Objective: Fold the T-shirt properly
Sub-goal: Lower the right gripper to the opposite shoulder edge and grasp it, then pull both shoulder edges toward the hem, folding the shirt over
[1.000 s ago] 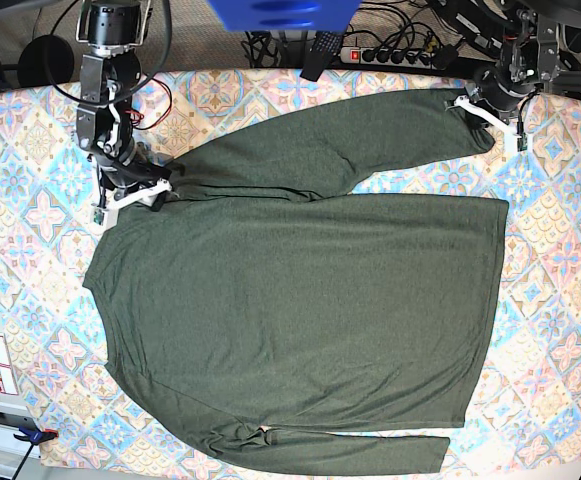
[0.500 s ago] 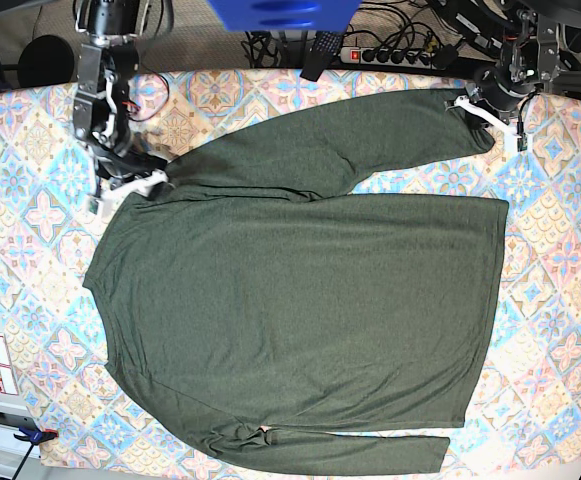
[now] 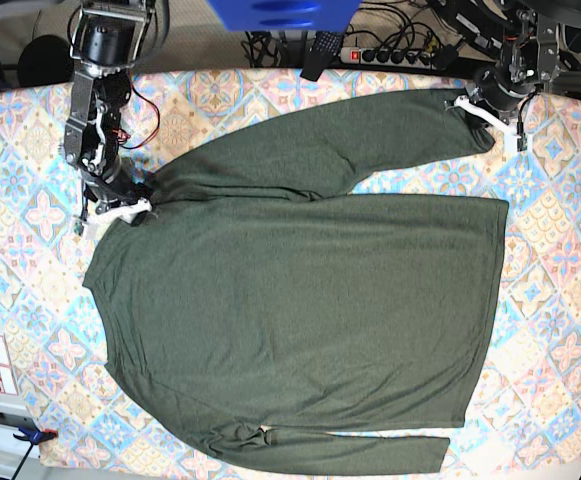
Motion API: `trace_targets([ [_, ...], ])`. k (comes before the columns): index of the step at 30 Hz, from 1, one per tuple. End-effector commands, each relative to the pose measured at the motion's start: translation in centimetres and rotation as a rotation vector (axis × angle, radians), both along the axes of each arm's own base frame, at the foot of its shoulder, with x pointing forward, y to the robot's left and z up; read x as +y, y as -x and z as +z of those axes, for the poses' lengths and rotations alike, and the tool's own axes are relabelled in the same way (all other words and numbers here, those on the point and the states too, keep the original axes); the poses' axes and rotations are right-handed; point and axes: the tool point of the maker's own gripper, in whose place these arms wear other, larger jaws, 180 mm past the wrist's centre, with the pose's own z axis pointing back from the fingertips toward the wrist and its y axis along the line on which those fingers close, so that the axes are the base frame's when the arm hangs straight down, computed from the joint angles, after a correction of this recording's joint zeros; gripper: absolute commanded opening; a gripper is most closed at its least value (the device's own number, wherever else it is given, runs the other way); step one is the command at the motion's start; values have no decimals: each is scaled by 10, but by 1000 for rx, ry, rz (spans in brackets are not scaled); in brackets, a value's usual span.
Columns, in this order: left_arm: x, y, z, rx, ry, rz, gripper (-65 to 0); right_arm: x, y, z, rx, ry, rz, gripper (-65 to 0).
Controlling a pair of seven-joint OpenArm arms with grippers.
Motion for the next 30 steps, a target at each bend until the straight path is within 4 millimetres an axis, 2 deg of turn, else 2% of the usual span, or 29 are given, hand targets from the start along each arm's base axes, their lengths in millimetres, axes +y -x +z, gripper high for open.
trace_targets([
  [1,-9,7,-3,31,37,-19,-650,4,10,-8,43,-18,10,-406],
  [6,-9,7,-3,30,36,-18,-650,4,9,-8,45,-19,9,-410],
  [8,-9,7,-2,28,36,-18,-650,4,0,-3,26,-20,10,-423],
  [10,-8,6,-2,25,34,-18,-650,4,-8,2,11,-20,11,-471],
  [14,3,1,3,18,4,-38,-650,2,-8,2,9,-21,4,-631],
  [15,4,-5,5,6,2,-39,-650,2,-7,2,11,-21,4,-650],
  [19,10,-16,10,-19,-13,-42,-650,2,-9,4,1,-17,3,-648],
  [21,18,-28,24,-62,-32,-40,-650,2,-9,4,1,-17,3,-648],
  [26,20,-54,56,-170,-50,-43,-650,1,-9,5,0,-17,2,-649],
  [30,19,-91,79,-272,-57,-48,-650,1,-9,5,0,-17,2,-649],
])
